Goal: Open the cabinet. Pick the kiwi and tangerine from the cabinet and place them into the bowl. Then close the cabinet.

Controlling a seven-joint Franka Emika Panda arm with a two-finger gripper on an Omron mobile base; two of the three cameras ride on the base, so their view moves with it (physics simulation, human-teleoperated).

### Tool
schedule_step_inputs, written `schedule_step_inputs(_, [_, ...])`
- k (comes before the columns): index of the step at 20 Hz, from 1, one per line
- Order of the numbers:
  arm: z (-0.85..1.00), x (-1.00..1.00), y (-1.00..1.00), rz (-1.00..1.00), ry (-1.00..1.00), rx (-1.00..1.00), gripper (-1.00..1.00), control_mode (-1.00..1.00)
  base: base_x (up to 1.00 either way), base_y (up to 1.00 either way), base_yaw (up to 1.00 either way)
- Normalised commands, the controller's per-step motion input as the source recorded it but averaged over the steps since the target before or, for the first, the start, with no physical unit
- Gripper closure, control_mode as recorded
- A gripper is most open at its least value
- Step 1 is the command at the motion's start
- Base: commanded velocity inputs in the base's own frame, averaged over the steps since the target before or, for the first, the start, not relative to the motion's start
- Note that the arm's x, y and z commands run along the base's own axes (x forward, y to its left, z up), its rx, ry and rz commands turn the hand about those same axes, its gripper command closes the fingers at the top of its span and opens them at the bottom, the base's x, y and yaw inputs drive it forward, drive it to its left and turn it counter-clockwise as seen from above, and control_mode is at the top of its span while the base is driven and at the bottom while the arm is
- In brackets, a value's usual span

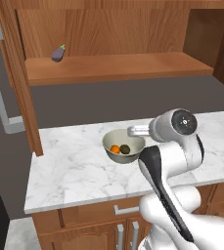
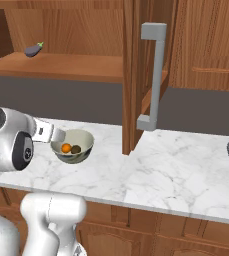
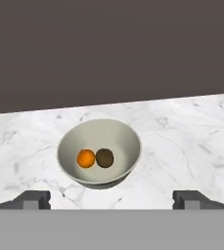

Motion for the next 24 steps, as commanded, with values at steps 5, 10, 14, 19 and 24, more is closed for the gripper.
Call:
schedule_step_inputs(5, [0.96,-0.82,-0.19,0.0,0.1,-0.02,-1.0,-1.0,0.0,0.0,0.0])
schedule_step_inputs(10, [0.18,-0.94,-0.13,0.0,0.16,-0.04,-1.0,-1.0,0.0,0.0,0.0])
schedule_step_inputs(14, [0.0,-0.14,0.0,0.0,0.0,0.0,-1.0,-1.0,0.0,0.0,0.0])
schedule_step_inputs(19, [0.21,-0.46,-0.29,0.0,0.0,0.0,-1.0,-1.0,0.0,0.0,0.0])
schedule_step_inputs(24, [0.28,-0.64,-0.65,0.0,-0.03,0.0,-1.0,-1.0,0.0,0.0,0.0])
